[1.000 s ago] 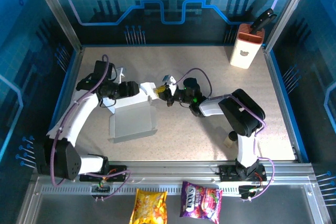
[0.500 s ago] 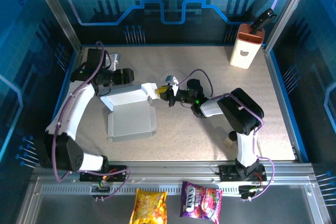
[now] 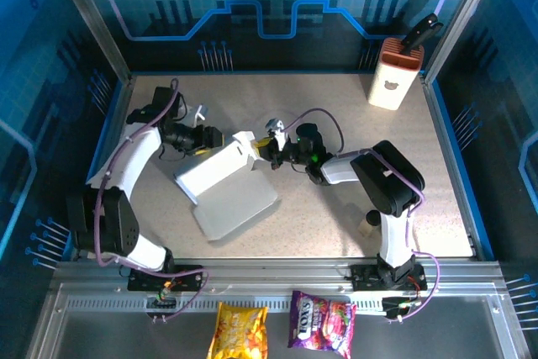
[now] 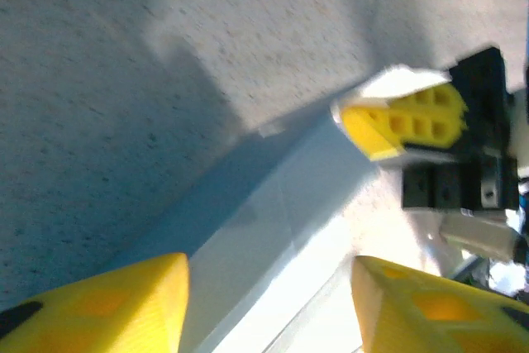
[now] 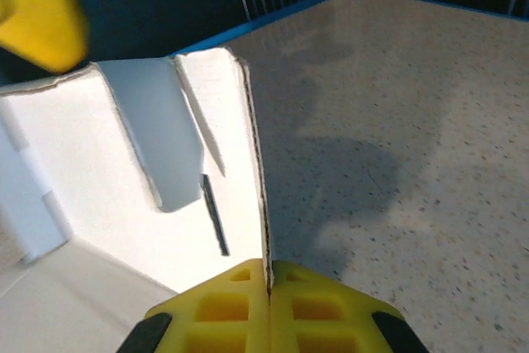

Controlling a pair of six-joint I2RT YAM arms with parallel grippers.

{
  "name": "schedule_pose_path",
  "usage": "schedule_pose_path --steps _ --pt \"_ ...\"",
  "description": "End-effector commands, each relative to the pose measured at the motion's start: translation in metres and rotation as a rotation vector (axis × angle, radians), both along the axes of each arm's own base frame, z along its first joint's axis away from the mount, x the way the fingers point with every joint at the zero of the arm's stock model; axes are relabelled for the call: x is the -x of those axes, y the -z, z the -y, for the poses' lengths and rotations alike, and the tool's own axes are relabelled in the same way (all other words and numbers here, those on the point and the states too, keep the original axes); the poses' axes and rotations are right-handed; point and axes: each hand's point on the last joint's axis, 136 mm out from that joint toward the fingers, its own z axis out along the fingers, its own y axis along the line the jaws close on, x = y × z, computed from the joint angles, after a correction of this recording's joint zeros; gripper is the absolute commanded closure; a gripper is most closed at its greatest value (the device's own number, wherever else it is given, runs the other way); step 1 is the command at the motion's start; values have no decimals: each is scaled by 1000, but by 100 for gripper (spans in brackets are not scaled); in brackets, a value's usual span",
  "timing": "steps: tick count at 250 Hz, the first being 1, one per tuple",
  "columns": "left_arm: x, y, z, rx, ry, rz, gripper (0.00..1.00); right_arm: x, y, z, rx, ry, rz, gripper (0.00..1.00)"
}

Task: Fold the paper box

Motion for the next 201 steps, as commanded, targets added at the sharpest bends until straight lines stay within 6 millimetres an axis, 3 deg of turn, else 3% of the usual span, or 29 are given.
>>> schedule_pose_path --steps 1,52,102,141,201 --pt "13 -13 18 160 2 -2 50 -6 -11 3 58 44 5 100" --pt "26 3 40 195 23 -38 55 -2 -5 0 88 36 21 100" --pt "27 9 56 188 41 -35 60 1 -12 -6 39 48 62 100" --pt "21 5 62 215 21 -10 61 8 -23 -10 -33 60 125 100" --pt "14 -14 51 213 -91 121 57 29 -5 -5 -64 93 150 100"
